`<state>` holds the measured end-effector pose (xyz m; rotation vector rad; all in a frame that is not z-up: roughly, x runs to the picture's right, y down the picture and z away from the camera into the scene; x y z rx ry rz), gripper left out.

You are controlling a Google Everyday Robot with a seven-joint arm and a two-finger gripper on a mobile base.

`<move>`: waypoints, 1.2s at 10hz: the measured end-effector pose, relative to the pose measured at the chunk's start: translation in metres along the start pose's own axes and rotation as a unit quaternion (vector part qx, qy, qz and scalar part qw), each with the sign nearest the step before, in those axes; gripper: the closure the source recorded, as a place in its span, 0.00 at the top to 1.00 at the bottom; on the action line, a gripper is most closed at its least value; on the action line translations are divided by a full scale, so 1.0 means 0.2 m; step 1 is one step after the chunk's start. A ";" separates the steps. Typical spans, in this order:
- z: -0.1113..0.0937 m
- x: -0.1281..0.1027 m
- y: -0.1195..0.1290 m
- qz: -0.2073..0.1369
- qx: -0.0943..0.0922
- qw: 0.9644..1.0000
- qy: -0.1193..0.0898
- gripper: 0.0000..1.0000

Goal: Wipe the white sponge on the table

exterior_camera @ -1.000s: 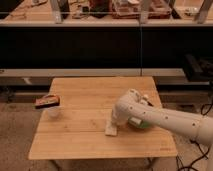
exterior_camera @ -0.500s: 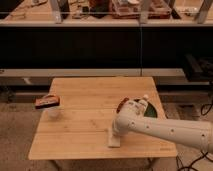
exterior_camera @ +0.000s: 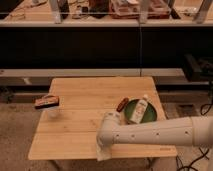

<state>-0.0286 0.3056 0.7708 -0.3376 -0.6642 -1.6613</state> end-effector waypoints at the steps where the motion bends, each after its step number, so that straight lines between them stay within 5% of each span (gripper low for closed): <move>1: 0.00 -0.01 -0.11 -0.012 0.007 1.000 -0.009 0.18; 5: -0.05 0.09 -0.37 -0.031 0.036 0.999 -0.021 0.18; 9: -0.12 0.37 -0.43 -0.023 0.061 0.998 -0.009 0.18; 12: -0.12 0.43 -0.43 -0.020 0.067 0.998 -0.010 0.18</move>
